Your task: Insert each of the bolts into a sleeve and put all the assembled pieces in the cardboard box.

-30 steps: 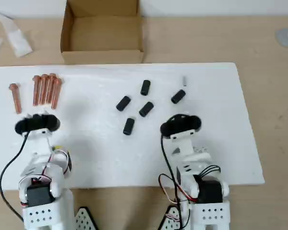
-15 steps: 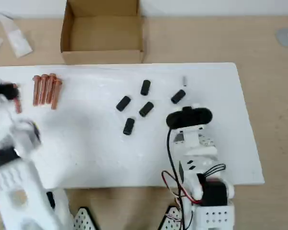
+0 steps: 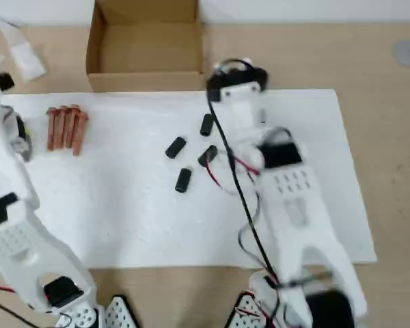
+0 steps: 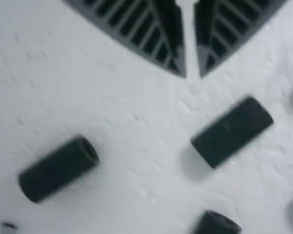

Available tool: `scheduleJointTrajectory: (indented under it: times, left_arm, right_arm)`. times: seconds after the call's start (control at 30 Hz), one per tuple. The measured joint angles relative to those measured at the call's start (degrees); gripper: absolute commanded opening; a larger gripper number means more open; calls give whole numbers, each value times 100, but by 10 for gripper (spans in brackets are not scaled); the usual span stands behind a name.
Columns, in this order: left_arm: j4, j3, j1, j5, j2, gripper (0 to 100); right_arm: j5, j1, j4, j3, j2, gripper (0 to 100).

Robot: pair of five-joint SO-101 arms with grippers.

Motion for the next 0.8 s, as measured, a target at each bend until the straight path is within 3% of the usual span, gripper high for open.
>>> scheduleJointTrajectory:
  times: [0.27, 0.8]
  left_arm:
    - [176, -1829, 0, -422, 1108, 138]
    - [-378, -3138, -97, -299, 2822, 136]
  right_arm:
    - [0, -149, -53, -703, 1152, 9]
    - [0, -158, -220, -703, 1495, 9]
